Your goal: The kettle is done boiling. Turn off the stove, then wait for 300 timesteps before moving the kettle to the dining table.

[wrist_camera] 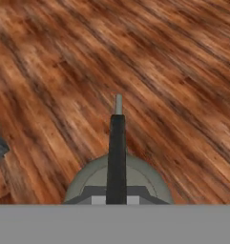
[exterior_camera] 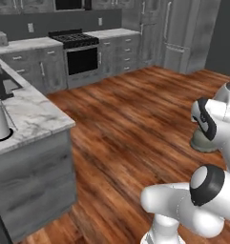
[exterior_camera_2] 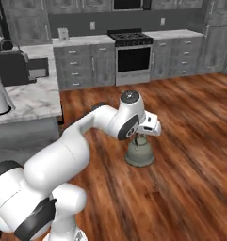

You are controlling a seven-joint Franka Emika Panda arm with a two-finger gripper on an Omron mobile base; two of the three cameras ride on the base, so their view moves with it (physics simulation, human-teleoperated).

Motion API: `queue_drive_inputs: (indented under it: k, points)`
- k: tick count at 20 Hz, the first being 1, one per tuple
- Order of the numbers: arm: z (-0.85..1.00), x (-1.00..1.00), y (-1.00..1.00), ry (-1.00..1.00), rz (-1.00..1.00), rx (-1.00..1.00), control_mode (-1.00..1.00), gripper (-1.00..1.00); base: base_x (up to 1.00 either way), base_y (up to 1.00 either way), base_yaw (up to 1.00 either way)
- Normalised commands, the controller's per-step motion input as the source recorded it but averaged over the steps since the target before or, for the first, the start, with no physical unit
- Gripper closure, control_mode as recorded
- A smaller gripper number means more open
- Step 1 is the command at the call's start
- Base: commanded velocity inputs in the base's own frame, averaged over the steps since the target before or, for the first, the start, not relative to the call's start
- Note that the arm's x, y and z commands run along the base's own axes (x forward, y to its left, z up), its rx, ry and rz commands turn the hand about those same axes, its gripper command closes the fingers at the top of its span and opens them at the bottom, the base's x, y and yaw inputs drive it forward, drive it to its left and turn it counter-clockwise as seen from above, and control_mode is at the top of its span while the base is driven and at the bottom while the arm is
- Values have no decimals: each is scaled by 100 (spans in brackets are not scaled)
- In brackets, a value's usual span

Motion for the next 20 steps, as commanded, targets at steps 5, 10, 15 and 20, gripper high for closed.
queue_drive_inputs:
  k: [5,10,15,20]
  points:
    - [0,0,0,0,0,0,100,100,-35,55,-49]
    - [0,0,0,0,0,0,100,100,-51,51,-52]
    - [0,0,0,0,0,0,100,100,-78,33,-49]
    - [0,0,0,0,0,0,100,100,-81,35,-43]
